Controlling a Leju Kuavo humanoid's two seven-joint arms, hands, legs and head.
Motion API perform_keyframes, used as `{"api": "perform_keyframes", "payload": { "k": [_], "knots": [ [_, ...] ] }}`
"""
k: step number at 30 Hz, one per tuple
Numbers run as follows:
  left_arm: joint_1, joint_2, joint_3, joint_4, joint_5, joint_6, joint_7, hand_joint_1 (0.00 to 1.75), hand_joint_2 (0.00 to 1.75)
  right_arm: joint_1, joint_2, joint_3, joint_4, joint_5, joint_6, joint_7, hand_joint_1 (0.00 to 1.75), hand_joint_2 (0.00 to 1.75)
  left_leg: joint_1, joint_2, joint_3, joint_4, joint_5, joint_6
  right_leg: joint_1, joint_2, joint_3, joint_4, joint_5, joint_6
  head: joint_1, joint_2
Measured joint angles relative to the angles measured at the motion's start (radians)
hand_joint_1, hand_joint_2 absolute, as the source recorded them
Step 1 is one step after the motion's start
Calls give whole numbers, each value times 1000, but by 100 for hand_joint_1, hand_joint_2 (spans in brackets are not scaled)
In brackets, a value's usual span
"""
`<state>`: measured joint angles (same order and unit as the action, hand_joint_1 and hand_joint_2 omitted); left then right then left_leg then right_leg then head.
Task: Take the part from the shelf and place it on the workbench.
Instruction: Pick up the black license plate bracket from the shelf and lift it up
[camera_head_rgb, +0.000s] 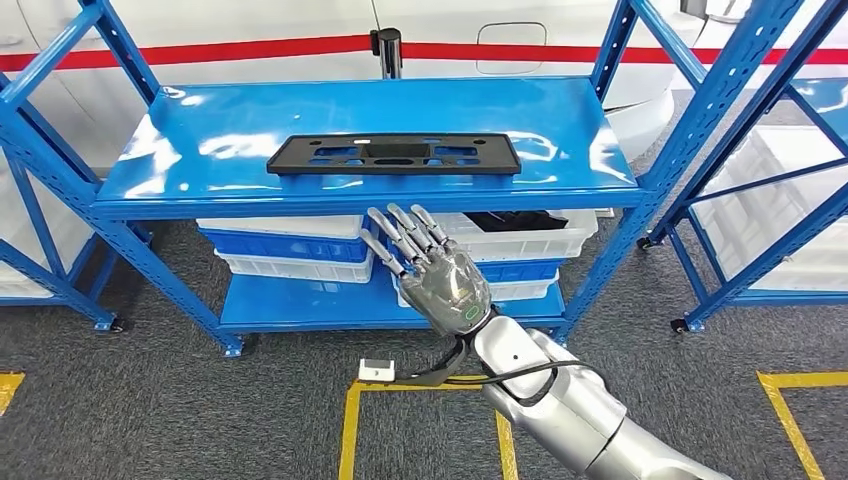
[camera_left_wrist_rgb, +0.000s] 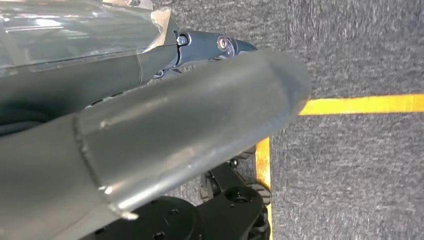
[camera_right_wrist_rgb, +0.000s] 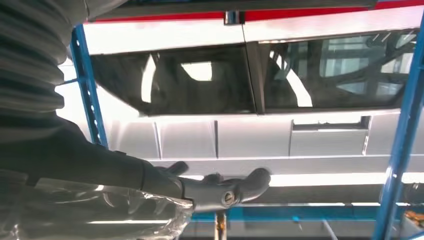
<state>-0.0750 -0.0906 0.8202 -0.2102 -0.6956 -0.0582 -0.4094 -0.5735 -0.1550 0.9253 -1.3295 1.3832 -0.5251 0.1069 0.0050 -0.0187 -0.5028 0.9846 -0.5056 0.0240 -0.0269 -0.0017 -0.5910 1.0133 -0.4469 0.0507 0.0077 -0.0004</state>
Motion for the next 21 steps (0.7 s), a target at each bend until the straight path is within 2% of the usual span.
{"api": "perform_keyframes", "payload": {
  "k": [3, 4, 5, 7, 8, 9, 10, 11, 12, 13, 14, 15, 17, 19, 21],
  "knots": [
    [-2, 0, 7, 0, -6, -8, 0, 0, 0, -9, -10, 36, -13, 88, -22, 51, 0, 175, 6, 1, -6, 9, -9, -9, 3, 2, 1, 1, -3, -24, -1, 0],
    [-3, 0, 8, 0, -8, -10, 0, 0, 0, -13, -11, 46, -18, 118, -33, 66, 0, 175, 8, 4, -16, 32, -23, -14, 2, 2, 3, 0, -4, -31, -3, 0],
    [-4, 0, 9, 0, -10, -13, -1, 0, 0, -17, -12, 54, -23, 145, -43, 79, 0, 175, 9, 8, -36, 74, -45, -19, 0, 2, 5, -1, -5, -38, -5, 0],
    [-6, 0, 11, 0, -10, -15, -2, 0, 0, -23, -14, 67, -27, 174, -55, 91, 0, 175, 10, 14, -110, 209, -99, -26, 4, 2, 7, -1, -9, -47, -7, 0],
    [-6, 0, 11, 0, -11, -15, -2, 0, 0, -24, -14, 73, -28, 179, -57, 92, 0, 175, 10, 15, -149, 270, -116, -27, 6, 2, 8, -1, -10, -48, -8, 0],
    [-6, 0, 11, 0, -11, -15, -3, 0, 0, -24, -15, 78, -28, 182, -57, 92, 0, 175, 10, 15, -175, 303, -114, -25, 9, 2, 9, -1, -11, -50, -8, 0],
    [-6, 0, 11, 1, -11, -16, -4, 0, 0, -23, -16, 81, -28, 184, -58, 92, 0, 175, 9, 15, -182, 297, -92, -21, 12, 2, 11, -1, -12, -51, -8, 0],
    [-6, 0, 11, 1, -12, -16, -4, 0, 0, -23, -15, 84, -29, 184, -59, 91, 0, 175, 8, 15, -169, 251, -53, -15, 14, 2, 14, -1, -13, -53, -8, 0],
    [-6, 1, 12, 1, -12, -16, -5, 0, 0, -24, -15, 86, -30, 184, -59, 90, 0, 175, 5, 15, -141, 179, -7, -5, 16, 3, 18, -1, -14, -54, -8, 0],
    [-7, 1, 12, 1, -12, -16, -5, 0, 0, -24, -14, 87, -31, 184, -60, 89, 0, 175, 1, 16, -113, 112, 25, 4, 19, 3, 19, -2, -15, -55, -7, 0],
    [-8, 2, 12, 1, -12, -15, -6, 0, 0, -24, -13, 88, -33, 185, -62, 86, 0, 175, -3, 17, -93, 62, 44, 12, 21, 3, 19, -2, -16, -56, -7, 0],
    [-9, 3, 12, 1, -12, -15, -7, 0, 0, -24, -12, 88, -34, 185, -64, 83, 0, 175, -7, 18, -83, 35, 49, 17, 22, 3, 17, -2, -16, -54, -7, 0],
    [-10, 5, 12, 2, -12, -13, -8, 0, 0, -22, -12, 87, -37, 185, -67, 77, 0, 175, -12, 17, -80, 23, 48, 20, 24, 1, 16, -7, -15, -46, -8, 0],
    [-9, 5, 12, 2, -13, -11, -9, 0, 0, -19, -14, 83, -42, 185, -72, 76, 0, 175, -7, 17, -69, 3, 58, 25, 26, 0, 10, 6, -24, -40, -7, 0],
    [-9, 5, 12, 3, -16, -9, -9, 0, 0, -15, -20, 80, -47, 185, -80, 82, 0, 175, -2, 17, -58, -12, 66, 28, 27, 1, -32, 94, -65, -42, -5, 0]
  ]
}}
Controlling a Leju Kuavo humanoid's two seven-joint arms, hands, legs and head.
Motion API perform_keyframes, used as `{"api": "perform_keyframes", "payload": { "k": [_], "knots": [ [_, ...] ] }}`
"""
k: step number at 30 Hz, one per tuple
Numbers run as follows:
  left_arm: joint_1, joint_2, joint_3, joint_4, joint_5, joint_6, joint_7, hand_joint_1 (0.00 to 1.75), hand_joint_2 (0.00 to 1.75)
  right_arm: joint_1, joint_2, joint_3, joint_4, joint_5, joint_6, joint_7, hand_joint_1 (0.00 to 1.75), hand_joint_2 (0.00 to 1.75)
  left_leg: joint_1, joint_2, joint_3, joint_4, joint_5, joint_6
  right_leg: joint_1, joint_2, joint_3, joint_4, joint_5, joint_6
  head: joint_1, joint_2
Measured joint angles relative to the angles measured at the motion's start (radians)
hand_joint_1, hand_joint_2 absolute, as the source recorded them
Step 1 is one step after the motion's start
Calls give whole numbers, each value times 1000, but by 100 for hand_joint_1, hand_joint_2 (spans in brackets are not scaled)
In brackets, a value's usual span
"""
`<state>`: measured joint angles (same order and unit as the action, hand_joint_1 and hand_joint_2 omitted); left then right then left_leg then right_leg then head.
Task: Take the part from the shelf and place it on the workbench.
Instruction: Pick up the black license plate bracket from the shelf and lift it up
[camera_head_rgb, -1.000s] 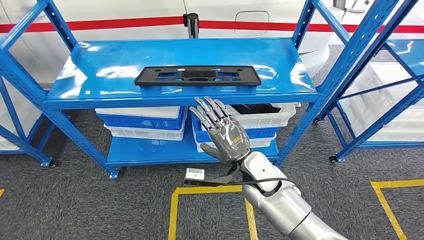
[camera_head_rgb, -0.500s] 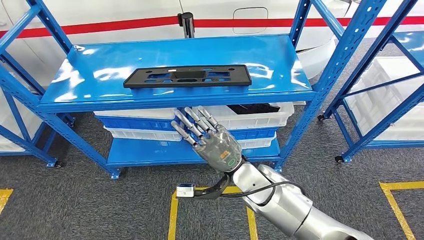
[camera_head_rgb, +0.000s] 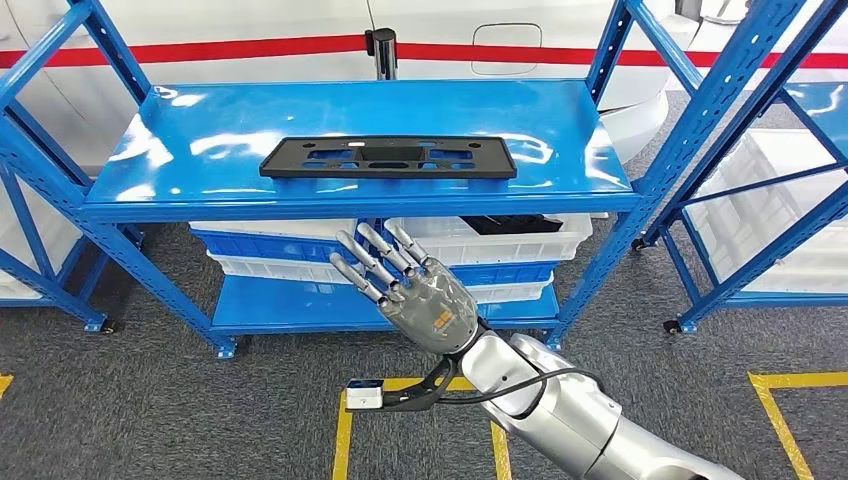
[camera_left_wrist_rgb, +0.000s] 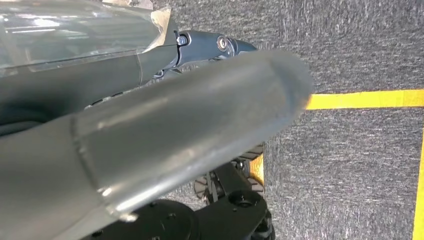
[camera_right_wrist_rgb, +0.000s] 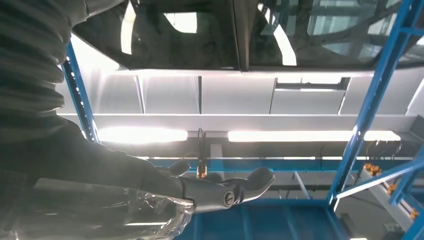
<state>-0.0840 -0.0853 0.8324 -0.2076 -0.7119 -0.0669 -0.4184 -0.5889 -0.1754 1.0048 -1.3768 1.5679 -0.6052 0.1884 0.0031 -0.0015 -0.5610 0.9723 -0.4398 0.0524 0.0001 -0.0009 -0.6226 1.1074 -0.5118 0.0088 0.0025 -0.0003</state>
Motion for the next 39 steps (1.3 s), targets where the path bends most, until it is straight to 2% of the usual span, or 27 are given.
{"api": "perform_keyframes", "payload": {
  "k": [2, 3, 4, 5, 6, 7, 8, 9, 12, 14, 15, 17, 18, 19, 20, 22, 24, 28, 29, 30, 32, 33, 34, 35, 36, 37, 39],
  "knots": [
    [0, 0, 0, 1, -5, 2, 0, 0, 0, 10, -9, 0, -1, 0, -6, 14, 0, 175, -1, -1, 1, -1, 0, 2, -2, 1, -68, 135, -50, -2, 1, 0],
    [0, 0, 0, 2, -8, 2, 1, 0, 0, 16, -15, 1, -1, 0, -6, 24, 0, 175, -2, -2, 1, -1, -1, 2, -4, 1, -90, 175, -59, 2, 1, 0],
    [1, 0, 0, 2, -11, 2, 1, 0, 0, 21, -20, 3, -1, 0, -6, 33, 0, 175, -2, -4, 2, 0, -1, 2, -5, 1, -96, 180, -52, 9, 1, 0],
    [1, -1, 0, 2, -14, 2, 2, 0, 0, 23, -25, 4, -2, 0, -6, 43, 0, 175, -1, -5, 4, 1, -3, 0, -7, 1, -80, 140, -29, 19, 2, 0],
    [1, -1, 0, 2, -15, 2, 2, 0, 0, 24, -29, 6, -3, 0, -6, 50, 0, 175, -1, -6, 6, 3, -6, -2, -10, 0, -47, 67, 3, 29, 2, 0],
    [1, -2, 0, 3, -17, 2, 3, 0, 0, 24, -32, 8, -5, 0, -6, 56, 0, 175, -3, -7, 7, 6, -10, -6, -11, 0, -12, -7, 32, 34, 1, 0],
    [1, -2, 0, 3, -19, 2, 3, 0, 0, 25, -34, 10, -7, 0, -6, 60, 0, 175, -5, -7, 7, 11, -15, -11, -13, 1, 16, -67, 54, 33, 1, 0],
    [1, -2, 0, 3, -20, 2, 4, 0, 0, 27, -36, 12, -9, 0, -7, 63, 0, 175, -6, -7, 6, 14, -19, -16, -13, 1, 32, -100, 65, 28, 0, 0],
    [4, -1, 0, 3, -23, 3, 6, 0, 0, 38, -42, 16, -10, 0, -16, 63, 0, 175, -4, -7, 4, 19, -26, -27, -14, 2, 39, -111, 69, 8, 0, 0],
    [5, -1, 0, 4, -25, 3, 6, 0, 0, 44, -43, 17, -10, 0, -22, 61, 0, 175, 1, -6, -10, 55, -51, -39, -20, 2, 44, -114, 69, -4, -3, 0],
    [5, -1, 0, 4, -25, 4, 6, 0, 0, 45, -43, 18, -10, 0, -23, 61, 0, 175, 3, -4, -32, 103, -77, -45, -23, 2, 46, -115, 68, -8, -5, 0],
    [8, -2, 0, 4, -26, 4, 8, 0, 0, 50, -43, 19, -10, 0, -24, 59, 0, 175, 8, -3, -102, 240, -138, -57, -22, 1, 48, -115, 65, -13, -9, 0],
    [11, -1, 0, 5, -26, 4, 9, 0, 0, 55, -43, 19, -10, 0, -24, 55, 0, 175, 10, -2, -134, 293, -153, -60, -22, 1, 48, -115, 64, -14, -9, 0],
    [13, -1, 0, 5, -26, 4, 11, 0, 0, 60, -43, 19, -10, 0, -24, 50, 0, 175, 12, -2, -150, 313, -148, -62, -22, 2, 49, -115, 63, -15, -9, 0],
    [15, -1, 0, 5, -26, 5, 12, 0, 0, 63, -41, 19, -9, 0, -24, 44, 0, 175, 14, -2, -146, 292, -123, -62, -22, 2, 51, -115, 62, -15, -9, 0],
    [16, -1, 0, 5, -26, 5, 12, 0, 0, 65, -37, 14, -9, 0, -23, 35, 0, 175, 18, 0, -90, 158, -45, -59, -22, 3, 57, -115, 59, -13, -9, 0],
    [13, 0, 0, 5, -27, 4, 9, 0, 0, 61, -32, 7, -9, 0, -22, 30, 0, 175, 15, 0, -39, 50, -4, -51, -17, 4, 59, -114, 54, -5, -9, 0],
    [7, 0, 0, 5, -27, 3, 7, 0, 0, 52, -22, -8, -11, 0, -14, 25, 0, 175, 6, -3, -26, 24, -2, -25, -14, 2, 57, -110, 46, 17, -8, 0],
    [5, 0, 0, 5, -27, 3, 7, 0, 0, 50, -20, -10, -11, 0, -11, 25, 0, 175, 6, -3, -22, 19, 0, -17, -15, 1, 48, -91, 36, 18, -7, 0],
    [3, 0, 0, 5, -27, 3, 6, 0, 0, 47, -19, -12, -12, 0, -9, 24, 0, 175, 7, -2, -19, 15, 3, -10, -14, 1, 28, -50, 16, 16, -6, 0],
    [-1, 0, 0, 5, -27, 2, 6, 0, 0, 45, -18, -13, -13, 0, -6, 22, 0, 175, 5, -2, -17, 14, 1, -3, -15, 1, -41, 83, -37, 6, -5, 0],
    [-2, 0, 0, 5, -27, 2, 6, 0, 0, 46, -18, -13, -13, 0, -6, 20, 0, 175, 3, -2, -17, 14, 0, -2, -15, 1, -76, 147, -56, 4, -5, 0],
    [-3, 0, 0, 5, -27, 2, 6, 0, 0, 47, -18, -13, -13, 0, -6, 16, 0, 175, 2, -3, -16, 15, -1, -1, -15, 1, -98, 183, -61, 7, -5, 0],
    [-3, 0, 0, 5, -27, 2, 6, 0, 0, 48, -18, -13, -12, 0, -6, 12, 0, 175, 1, -4, -14, 15, -2, 0, -15, 1, -102, 181, -49, 13, -5, 0],
    [-3, -1, 0, 5, -27, 2, 6, 0, 0, 48, -17, -14, -12, 0, -6, 8, 0, 175, 0, -6, -11, 15, -5, -1, -15, 1, -85, 136, -23, 20, -5, 0],
    [-4, -1, 0, 5, -27, 2, 6, 0, 0, 47, -14, -15, -12, 0, -6, 4, 0, 175, -1, -7, -8, 15, -8, -2, -14, 1, -54, 65, 10, 27, -5, 0],
    [-5, -3, 0, 5, -25, 2, 6, 0, 0, 45, -9, -21, -12, 0, -6, -4, 0, 175, -6, -9, -5, 21, -16, -10, -12, 1, 6, -67, 63, 26, -6, 0]
  ]
}}
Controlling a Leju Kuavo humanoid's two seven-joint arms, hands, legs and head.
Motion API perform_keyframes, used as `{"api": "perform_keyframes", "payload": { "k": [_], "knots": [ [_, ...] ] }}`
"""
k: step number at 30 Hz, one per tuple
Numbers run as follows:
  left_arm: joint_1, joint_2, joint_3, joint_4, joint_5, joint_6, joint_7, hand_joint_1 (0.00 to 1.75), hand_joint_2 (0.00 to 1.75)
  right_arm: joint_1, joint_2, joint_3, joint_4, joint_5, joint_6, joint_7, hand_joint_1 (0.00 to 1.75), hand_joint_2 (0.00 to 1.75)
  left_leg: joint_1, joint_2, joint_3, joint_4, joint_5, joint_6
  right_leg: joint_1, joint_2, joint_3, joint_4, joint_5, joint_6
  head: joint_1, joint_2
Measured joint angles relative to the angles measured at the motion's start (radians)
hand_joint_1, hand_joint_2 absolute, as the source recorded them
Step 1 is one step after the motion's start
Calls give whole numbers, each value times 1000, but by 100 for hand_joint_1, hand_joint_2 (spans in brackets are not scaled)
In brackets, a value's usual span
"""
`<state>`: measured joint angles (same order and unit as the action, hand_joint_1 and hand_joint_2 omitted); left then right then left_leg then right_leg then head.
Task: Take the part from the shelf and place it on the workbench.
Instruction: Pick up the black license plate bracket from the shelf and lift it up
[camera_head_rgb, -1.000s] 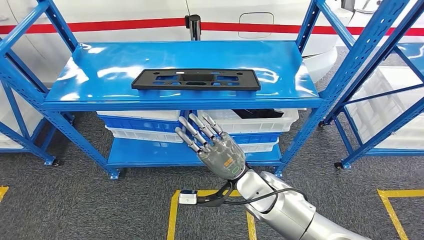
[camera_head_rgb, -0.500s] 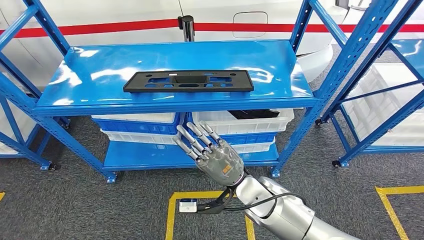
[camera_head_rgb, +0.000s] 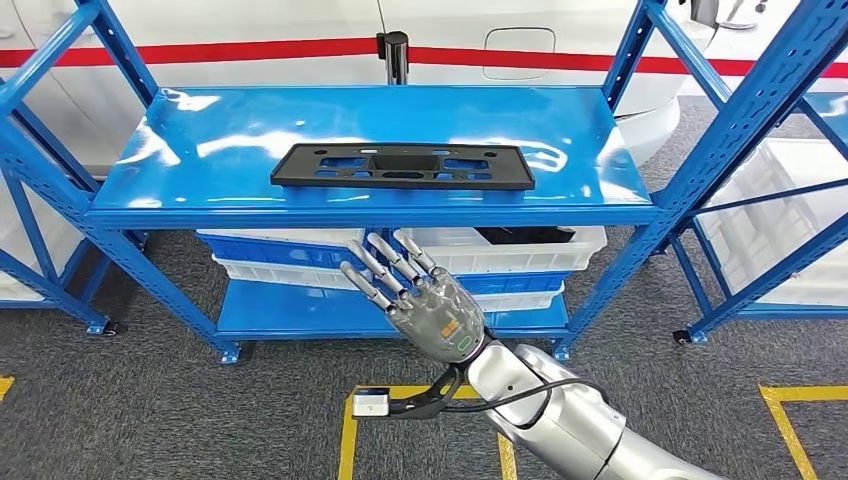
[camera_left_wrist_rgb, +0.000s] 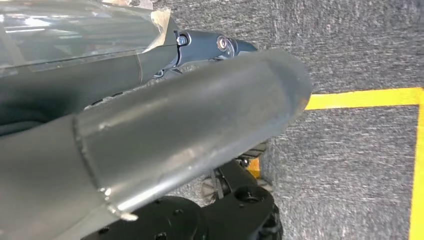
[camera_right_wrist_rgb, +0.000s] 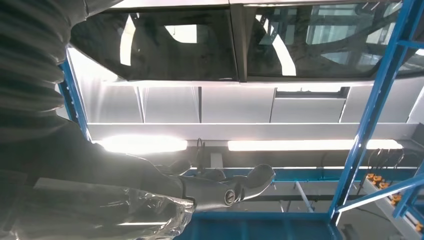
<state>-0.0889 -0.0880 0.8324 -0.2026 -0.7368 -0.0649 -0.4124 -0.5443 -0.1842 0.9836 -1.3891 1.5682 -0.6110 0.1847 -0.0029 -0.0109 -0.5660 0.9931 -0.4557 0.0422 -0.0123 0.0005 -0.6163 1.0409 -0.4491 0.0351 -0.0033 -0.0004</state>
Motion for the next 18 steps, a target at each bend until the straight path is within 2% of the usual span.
{"api": "perform_keyframes", "payload": {
  "k": [1, 2, 5, 7, 9, 10, 11, 12, 13, 15, 16, 17, 18],
  "knots": [
    [-1, 0, 0, 0, 1, 0, 0, 0, 0, -2, 3, -3, 0, 0, 0, -4, 0, 175, -2, -1, 0, 2, -3, -5, 1, 0, 14, -32, 11, -5, -1, 0],
    [-1, -1, 0, 0, 2, 0, 0, 0, 0, -3, 6, -6, 0, 0, 0, -6, 0, 175, -2, -1, -1, 4, -6, -9, 3, 1, 18, -41, 14, -12, -2, 0],
    [-3, -1, 0, 0, 3, 0, 0, 0, 0, -7, 12, -11, 0, 0, 0, -10, 0, 175, 6, 2, -5, 20, -22, -26, -4, 1, 24, -47, 15, -28, -3, 0],
    [-4, -1, 0, 0, 4, 0, -1, 0, 0, -10, 18, -14, 0, 0, 0, -10, 0, 175, 13, 4, -43, 107, -69, -40, -10, 1, 33, -50, 12, -38, -7, 0],
    [-4, -1, 0, 0, 4, 0, -1, 0, 0, -11, 22, -14, 1, 0, 0, -11, 0, 175, 18, 6, -116, 244, -125, -52, -10, 0, 37, -50, 8, -44, -9, 0],
    [-4, -1, 0, 0, 4, 0, -1, 0, 0, -10, 22, -13, 2, 0, 0, -11, 0, 175, 20, 7, -145, 292, -138, -55, -9, 0, 39, -50, 7, -45, -9, 0],
    [-4, -1, 0, 0, 4, 0, 0, 0, 0, -9, 23, -13, 3, 0, 0, -11, 0, 175, 22, 7, -163, 316, -138, -58, -9, 1, 40, -50, 6, -46, -9, 0],
    [-4, -1, 0, 0, 4, 0, 0, 0, 0, -9, 24, -13, 3, 0, 0, -11, 0, 175, 24, 7, -164, 306, -120, -59, -10, 1, 41, -49, 5, -45, -10, 0],
    [-4, -1, 0, 0, 4, 0, 0, 0, 0, -9, 24, -13, 3, 0, 0, -11, 0, 175, 26, 8, -148, 263, -90, -59, -10, 2, 44, -49, 3, -44, -10, 0],
    [-5, 0, 0, 0, 4, 0, 0, 0, 0, -10, 26, -13, 3, 0, 0, -11, 0, 175, 30, 9, -84, 121, -16, -58, -10, 3, 51, -49, -2, -39, -10, 0],
    [-6, 0, 0, 0, 5, 0, 0, 0, 0, -11, 26, -13, 3, 0, 0, -12, 0, 175, 30, 9, -55, 60, 9, -55, -7, 4, 53, -49, -5, -34, -9, 0],
    [-7, 0, 0, 0, 5, 0, 0, 0, 0, -12, 27, -14, 3, 0, 0, -13, 0, 175, 28, 8, -38, 23, 19, -50, -5, 4, 54, -49, -7, -29, -8, 0],
    [-8, 0, 0, 0, 6, 0, 0, 0, 0, -13, 27, -14, 3, 0, -1, -15, 0, 175, 24, 7, -32, 11, 18, -44, -2, 4, 54, -49, -9, -23, -7, 0]
  ]
}}
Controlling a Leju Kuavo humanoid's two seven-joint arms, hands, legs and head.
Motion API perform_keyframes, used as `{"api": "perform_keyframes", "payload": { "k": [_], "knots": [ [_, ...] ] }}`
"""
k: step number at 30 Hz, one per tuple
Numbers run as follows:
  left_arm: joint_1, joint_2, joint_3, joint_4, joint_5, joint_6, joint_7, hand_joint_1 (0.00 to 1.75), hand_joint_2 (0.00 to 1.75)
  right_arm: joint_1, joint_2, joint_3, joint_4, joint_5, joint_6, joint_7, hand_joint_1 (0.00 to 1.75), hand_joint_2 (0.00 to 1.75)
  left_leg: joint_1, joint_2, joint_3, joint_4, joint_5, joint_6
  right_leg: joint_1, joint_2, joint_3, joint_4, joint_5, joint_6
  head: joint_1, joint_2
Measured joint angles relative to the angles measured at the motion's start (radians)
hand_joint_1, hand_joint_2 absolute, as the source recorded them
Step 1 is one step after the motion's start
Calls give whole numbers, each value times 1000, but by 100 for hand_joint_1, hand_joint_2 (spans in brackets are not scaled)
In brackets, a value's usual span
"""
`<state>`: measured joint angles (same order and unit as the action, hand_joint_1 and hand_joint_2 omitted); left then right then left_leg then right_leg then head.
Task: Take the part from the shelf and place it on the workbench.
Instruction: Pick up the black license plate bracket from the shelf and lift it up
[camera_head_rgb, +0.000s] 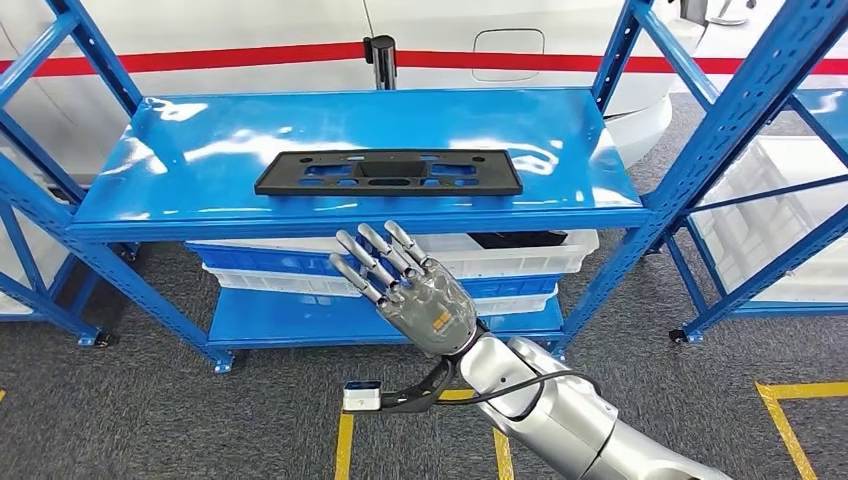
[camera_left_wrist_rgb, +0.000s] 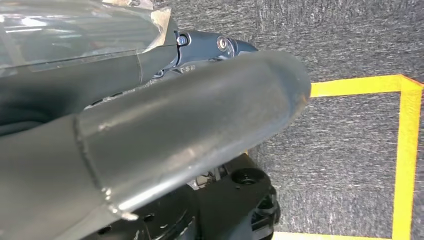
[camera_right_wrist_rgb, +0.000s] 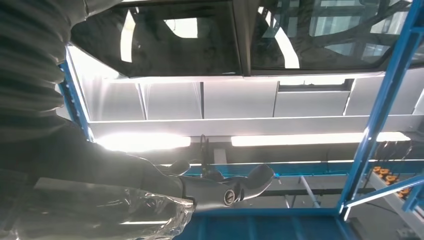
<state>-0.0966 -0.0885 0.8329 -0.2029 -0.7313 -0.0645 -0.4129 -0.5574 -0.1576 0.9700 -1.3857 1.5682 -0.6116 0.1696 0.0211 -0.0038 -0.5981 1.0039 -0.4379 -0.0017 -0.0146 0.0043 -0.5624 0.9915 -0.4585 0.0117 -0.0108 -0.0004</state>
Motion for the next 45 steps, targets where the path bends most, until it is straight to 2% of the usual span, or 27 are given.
{"api": "perform_keyframes", "payload": {
  "k": [3, 4, 5, 7, 8, 9, 10, 12, 14, 15, 18, 20, 23, 24, 25, 26, 28, 29, 30, 34, 36, 38, 39, 40, 41, 43, 45],
  "knots": [
    [-1, 0, 1, 0, 2, 0, 0, 0, 0, -1, 1, -3, 1, 0, -4, -8, 0, 175, -6, -2, 6, -7, 2, 25, 1, -2, -4, 7, -9, 19, 1, 0],
    [-2, 0, 1, 0, 3, 0, 0, 0, 0, -1, 2, -5, 1, 0, -7, -12, 0, 175, -6, -2, 10, -12, 4, 33, 1, -3, -16, 31, -21, 20, 2, 0],
    [-2, 0, 2, 0, 3, 0, 0, 0, 0, -1, 3, -8, 3, 0, -12, -16, 0, 175, -5, -1, 13, -15, 5, 40, 2, -4, -40, 78, -42, 18, 3, 0],
    [-3, 0, 6, 0, 3, 0, 0, 0, 0, 4, 5, -15, 8, 0, -21, -25, 0, 175, -8, 0, 15, -16, 2, 48, 1, -4, -115, 217, -95, 9, 4, 0],
    [-3, 0, 8, 0, 3, 1, 0, 0, 0, 8, 6, -17, 12, 0, -24, -27, 0, 175, -10, -1, 15, -16, 0, 50, 1, -4, -149, 276, -111, 9, 4, 0],
    [-3, 0, 10, 0, 3, 1, 0, 0, 0, 12, 6, -19, 16, 0, -27, -29, 0, 175, -11, -2, 17, -15, -2, 51, 1, -4, -168, 302, -111, 13, 4, 0],
    [-2, 0, 12, 0, 3, 1, 0, 0, 0, 16, 6, -21, 19, 0, -31, -29, 0, 175, -12, -4, 20, -15, -4, 51, 2, -4, -165, 285, -95, 21, 4, 0],
    [-1, -2, 15, 0, 3, 2, 0, 0, 0, 19, 6, -27, 23, 0, -37, -29, 0, 175, -13, -7, 27, -14, -11, 47, 2, -4, -107, 153, -33, 34, 5, 0],
    [-1, -4, 15, 0, 3, 2, 0, 0, 0, 19, 6, -31, 25, 0, -39, -26, 0, 175, -18, -10, 32, -10, -19, 39, 4, -4, -51, 36, 14, 29, 5, 0],
    [-1, -4, 15, 1, 2, 2, 0, 0, 0, 20, 6, -33, 26, 0, -39, -24, 0, 175, -19, -10, 32, -9, -23, 34, 5, -4, -40, 13, 22, 22, 4, 0],
    [-2, -5, 16, 0, -1, 4, 0, 0, 0, 23, 6, -41, 26, 0, -38, -11, 0, 175, -15, -10, 34, -4, -33, 19, 4, -2, -34, 5, 23, -1, 4, 0],
    [-2, -6, 16, 0, -2, 7, 1, 0, 0, 27, 8, -48, 26, 0, -37, -3, 0, 175, -11, -6, 14, 48, -65, 6, -3, -2, -23, 0, 20, -15, 1, 0],
    [5, -7, 19, 1, -4, 11, 3, 0, 0, 50, 16, -63, 28, 0, -35, -1, 0, 175, -3, -2, -84, 234, -141, -9, -3, -3, -11, 0, 11, -29, -1, 0],
    [10, -7, 21, 2, -5, 11, 4, 0, 0, 61, 18, -70, 30, 0, -35, -3, 0, 175, -1, -1, -110, 271, -144, -12, -2, -3, -8, 0, 9, -30, -1, 0],
    [14, -7, 22, 2, -6, 12, 4, 0, 0, 72, 21, -78, 32, 0, -35, -6, 0, 175, 1, 0, -119, 270, -128, -13, -1, -2, -5, 0, 6, -31, -2, 0],
    [17, -7, 23, 3, -7, 12, 4, 0, 0, 81, 24, -87, 35, 0, -35, -10, 0, 175, 2, 1, -108, 232, -95, -13, -2, 0, -1, 0, 2, -29, -2, 0],
    [20, -7, 24, 3, -10, 12, 6, 0, 0, 95, 30, -105, 38, 0, -35, -17, 0, 175, 1, 1, -52, 96, -20, -7, 1, 2, 9, 0, -6, -22, -2, 0],
    [20, -7, 24, 3, -11, 13, 7, 0, 0, 100, 34, -113, 39, 0, -34, -20, 0, 175, -1, 1, -27, 43, 1, -2, 3, 3, 12, 1, -10, -17, -1, 0],
    [21, -7, 24, 3, -13, 13, 9, 0, 0, 104, 37, -119, 40, 0, -32, -23, 0, 175, -4, 0, -13, 12, 8, 4, 6, 3, 13, 1, -13, -12, -1, 0],
    [26, -8, 25, 4, -15, 14, 17, 0, 0, 124, 53, -147, 41, 0, -5, -39, 0, 175, -9, 0, 1, -9, 7, 30, 7, 1, 7, 12, -27, 7, 1, 0],
    [27, -10, 25, 5, -16, 14, 18, 0, 0, 129, 60, -163, 42, 0, 6, -48, 0, 175, -6, 2, 12, -21, 10, 44, 8, -1, -38, 100, -65, 3, 3, 0],
    [27, -11, 25, 5, -17, 14, 19, 0, 0, 137, 63, -175, 45, 0, 12, -53, 0, 175, -8, 2, 15, -21, 6, 51, 6, -2, -118, 244, -114, -3, 4, 0],
    [27, -11, 25, 5, -18, 14, 19, 0, 0, 142, 64, -180, 47, 0, 15, -56, 0, 175, -8, 1, 16, -21, 4, 52, 5, -2, -149, 293, -125, -1, 4, 0],
    [28, -11, 25, 5, -20, 13, 19, 0, 0, 148, 64, -185, 49, 0, 18, -62, 0, 175, -8, -1, 18, -21, 2, 52, 4, -2, -162, 305, -120, 6, 5, 0],
    [28, -12, 25, 5, -22, 13, 19, 0, 0, 152, 66, -190, 51, 0, 21, -68, 0, 175, -8, -2, 21, -20, -1, 50, 3, -2, -152, 275, -98, 15, 5, 0],
    [29, -13, 25, 5, -27, 12, 20, 0, 0, 157, 71, -204, 54, 0, 26, -80, 0, 175, -10, -5, 30, -19, -9, 43, 0, -4, -89, 132, -33, 30, 6, 0],
    [28, -14, 25, 5, -30, 11, 20, 0, 0, 160, 78, -215, 58, 0, 30, -86, 0, 175, -14, -7, 36, -15, -20, 32, -1, -5, -37, 24, 9, 27, 6, 0]
  ]
}}
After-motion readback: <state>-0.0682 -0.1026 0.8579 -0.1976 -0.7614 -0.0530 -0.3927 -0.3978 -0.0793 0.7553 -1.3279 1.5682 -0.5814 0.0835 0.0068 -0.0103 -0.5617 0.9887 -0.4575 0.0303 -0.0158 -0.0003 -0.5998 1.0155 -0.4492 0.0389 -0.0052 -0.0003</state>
